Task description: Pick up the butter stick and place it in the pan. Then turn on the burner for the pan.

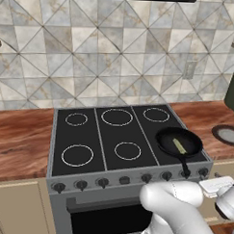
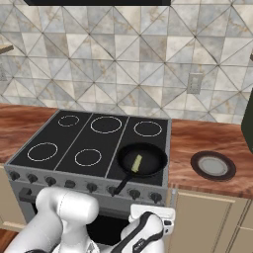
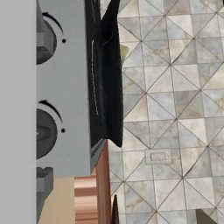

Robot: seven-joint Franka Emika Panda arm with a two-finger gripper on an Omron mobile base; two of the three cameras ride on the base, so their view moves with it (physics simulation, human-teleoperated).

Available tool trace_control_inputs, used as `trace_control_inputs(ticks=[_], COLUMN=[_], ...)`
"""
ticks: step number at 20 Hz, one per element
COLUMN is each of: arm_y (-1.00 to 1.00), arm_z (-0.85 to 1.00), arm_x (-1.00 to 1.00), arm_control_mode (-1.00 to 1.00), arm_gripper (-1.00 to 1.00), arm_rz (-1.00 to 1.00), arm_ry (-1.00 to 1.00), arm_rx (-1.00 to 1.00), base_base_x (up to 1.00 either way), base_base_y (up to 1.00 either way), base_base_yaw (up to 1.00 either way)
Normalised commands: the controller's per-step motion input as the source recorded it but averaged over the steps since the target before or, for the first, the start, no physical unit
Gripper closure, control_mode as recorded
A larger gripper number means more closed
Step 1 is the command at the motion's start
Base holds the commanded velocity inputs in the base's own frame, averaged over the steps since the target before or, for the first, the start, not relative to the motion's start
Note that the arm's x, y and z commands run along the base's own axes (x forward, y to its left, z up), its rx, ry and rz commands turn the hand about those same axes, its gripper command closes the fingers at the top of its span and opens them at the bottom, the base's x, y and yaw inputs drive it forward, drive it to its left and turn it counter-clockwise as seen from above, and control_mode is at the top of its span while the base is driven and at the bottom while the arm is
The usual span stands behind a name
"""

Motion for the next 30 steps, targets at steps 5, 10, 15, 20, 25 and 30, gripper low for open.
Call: trace_control_inputs(ticks=[5, 10, 15, 20, 25, 30], arm_y=[-0.03, -0.06, -0.03, 0.00, 0.00, 0.00], arm_z=[-0.04, -0.03, -0.07, -0.05, 0.00, -0.01], arm_x=[0.01, 0.02, 0.00, 0.00, 0.03, 0.12], arm_control_mode=[-1.00, -1.00, -1.00, -1.00, -1.00, -1.00], arm_gripper=[-1.00, -1.00, -1.00, -1.00, -1.00, -1.00], arm_rz=[0.00, 0.00, 0.00, 0.00, 0.00, 0.00], arm_ry=[-0.04, -0.04, -0.03, -0.01, 0.00, 0.00], arm_rx=[0.01, 0.02, 0.00, 0.00, 0.00, 0.00], base_base_x=[0.00, 0.00, 0.00, 0.00, 0.00, 0.00], base_base_y=[0.00, 0.00, 0.00, 0.00, 0.00, 0.00], base_base_yaw=[0.00, 0.00, 0.00, 0.00, 0.00, 0.00])
